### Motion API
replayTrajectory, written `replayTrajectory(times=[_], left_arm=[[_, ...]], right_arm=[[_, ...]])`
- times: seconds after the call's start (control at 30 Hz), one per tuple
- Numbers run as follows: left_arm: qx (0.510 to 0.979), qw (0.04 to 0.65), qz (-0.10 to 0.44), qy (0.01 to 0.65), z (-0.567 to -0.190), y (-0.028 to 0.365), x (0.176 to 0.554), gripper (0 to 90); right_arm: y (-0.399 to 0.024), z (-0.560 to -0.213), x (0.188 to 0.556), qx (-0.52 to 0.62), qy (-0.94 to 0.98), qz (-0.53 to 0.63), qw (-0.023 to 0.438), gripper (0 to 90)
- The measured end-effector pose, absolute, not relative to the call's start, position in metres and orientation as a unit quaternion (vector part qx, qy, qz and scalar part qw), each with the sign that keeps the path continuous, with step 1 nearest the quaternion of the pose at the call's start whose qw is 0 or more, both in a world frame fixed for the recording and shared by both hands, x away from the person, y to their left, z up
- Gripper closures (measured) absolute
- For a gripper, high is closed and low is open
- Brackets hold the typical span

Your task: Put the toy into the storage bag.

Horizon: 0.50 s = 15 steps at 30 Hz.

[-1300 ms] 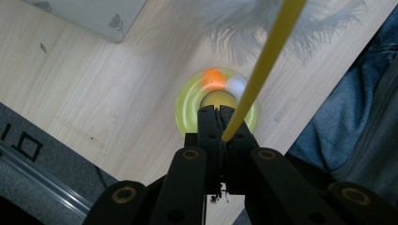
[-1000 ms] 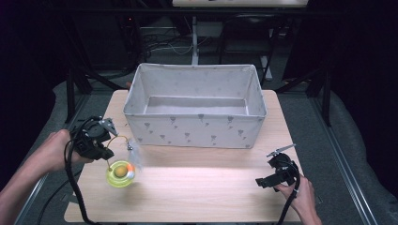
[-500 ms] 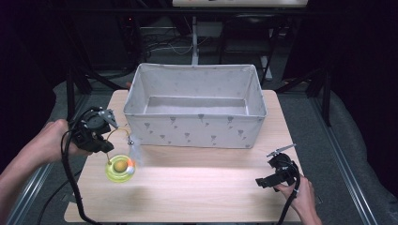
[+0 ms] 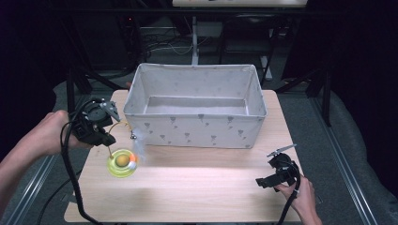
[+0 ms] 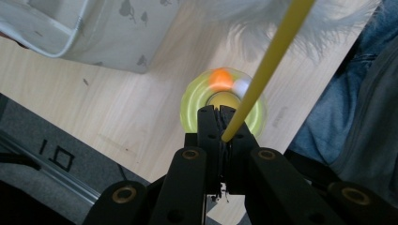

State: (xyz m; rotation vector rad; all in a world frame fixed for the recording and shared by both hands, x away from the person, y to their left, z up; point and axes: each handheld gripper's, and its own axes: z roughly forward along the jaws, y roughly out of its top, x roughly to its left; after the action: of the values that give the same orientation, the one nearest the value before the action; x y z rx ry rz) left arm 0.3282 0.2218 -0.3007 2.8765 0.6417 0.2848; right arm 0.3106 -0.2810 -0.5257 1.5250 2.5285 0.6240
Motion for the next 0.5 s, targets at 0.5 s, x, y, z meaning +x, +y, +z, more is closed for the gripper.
replayTrajectory(times=[0.5], left_arm=[[0.971,0.086,0.096,0.204,-0.278,0.213,0.334,88.1]], right_arm=[[-0.282,-0.526,0.311,0.502,0.840,0.199,0.060,0.8]])
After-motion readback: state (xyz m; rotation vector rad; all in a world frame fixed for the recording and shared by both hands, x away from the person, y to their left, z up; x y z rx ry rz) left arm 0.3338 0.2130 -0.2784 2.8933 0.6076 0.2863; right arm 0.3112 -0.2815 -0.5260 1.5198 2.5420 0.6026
